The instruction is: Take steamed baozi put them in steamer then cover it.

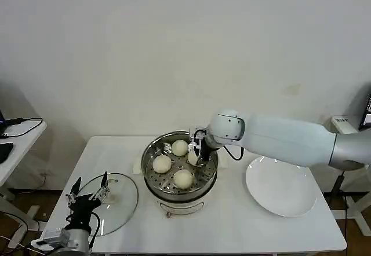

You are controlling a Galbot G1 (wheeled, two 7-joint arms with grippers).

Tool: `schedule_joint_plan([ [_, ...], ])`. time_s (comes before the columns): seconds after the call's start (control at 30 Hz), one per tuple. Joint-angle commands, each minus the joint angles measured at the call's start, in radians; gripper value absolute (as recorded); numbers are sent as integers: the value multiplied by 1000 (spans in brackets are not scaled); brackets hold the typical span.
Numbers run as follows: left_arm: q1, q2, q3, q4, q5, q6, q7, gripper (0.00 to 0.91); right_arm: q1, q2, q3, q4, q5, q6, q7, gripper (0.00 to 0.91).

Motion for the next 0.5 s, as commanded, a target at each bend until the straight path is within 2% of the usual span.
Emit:
schedule_joint_plan([
  [0.03, 0, 0, 0, -1, -1, 1, -1, 907, -13, 0, 11, -11, -18, -2, -6, 907],
  [0.3, -3, 1, 1, 0, 0, 2, -2, 907, 18, -43, 97, 33, 8, -3, 22, 907],
  [0.47, -4, 9, -2, 0, -3, 4, -4, 907, 44, -127, 164, 122, 23, -2, 52, 907],
  [0.5, -3, 11, -3, 0, -4, 5, -3, 907, 43, -154, 182, 151, 30, -2, 75, 907],
])
